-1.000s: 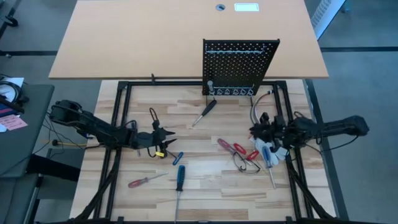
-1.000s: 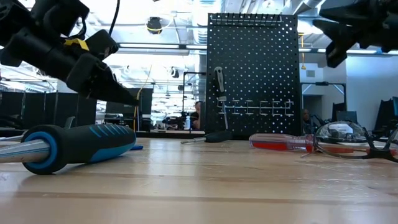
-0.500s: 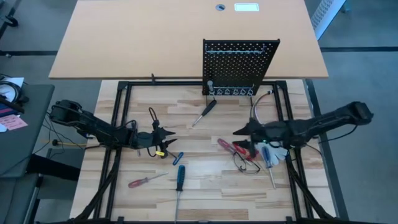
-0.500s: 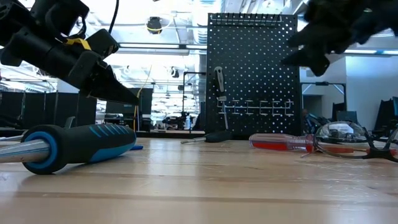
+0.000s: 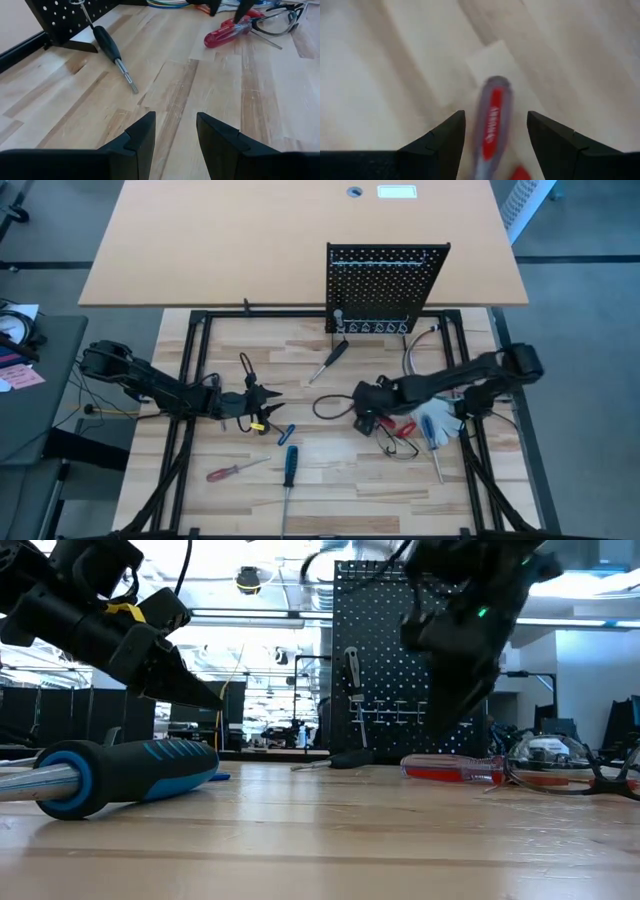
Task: Hang tools onto peg board
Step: Hang the right red screwdriver on the pegboard
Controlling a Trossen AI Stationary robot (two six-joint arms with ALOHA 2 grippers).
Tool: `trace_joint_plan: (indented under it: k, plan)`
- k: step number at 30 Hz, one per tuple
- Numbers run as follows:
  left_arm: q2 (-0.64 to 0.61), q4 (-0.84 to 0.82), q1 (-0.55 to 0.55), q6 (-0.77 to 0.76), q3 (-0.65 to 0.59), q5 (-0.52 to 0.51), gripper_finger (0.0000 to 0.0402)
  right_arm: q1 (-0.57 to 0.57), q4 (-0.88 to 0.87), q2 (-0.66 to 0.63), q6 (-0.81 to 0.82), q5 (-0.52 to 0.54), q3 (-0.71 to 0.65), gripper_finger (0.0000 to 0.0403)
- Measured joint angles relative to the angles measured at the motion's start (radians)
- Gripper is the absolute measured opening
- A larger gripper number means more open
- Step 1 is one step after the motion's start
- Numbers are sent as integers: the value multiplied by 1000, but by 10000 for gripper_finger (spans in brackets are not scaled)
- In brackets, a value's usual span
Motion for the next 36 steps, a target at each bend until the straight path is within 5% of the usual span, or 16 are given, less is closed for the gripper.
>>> trace_joint_plan:
  k: [27,31,36]
  plan:
    - [0,-17,0,-6,1,0,137,-58,80,131,21,-77,-23,247]
    - [0,-17,0,-14,1,1,137,-58,109,172,24,-63,-20,215]
    - [0,-17,0,-14,1,0,137,-59,122,164,25,-33,-22,121]
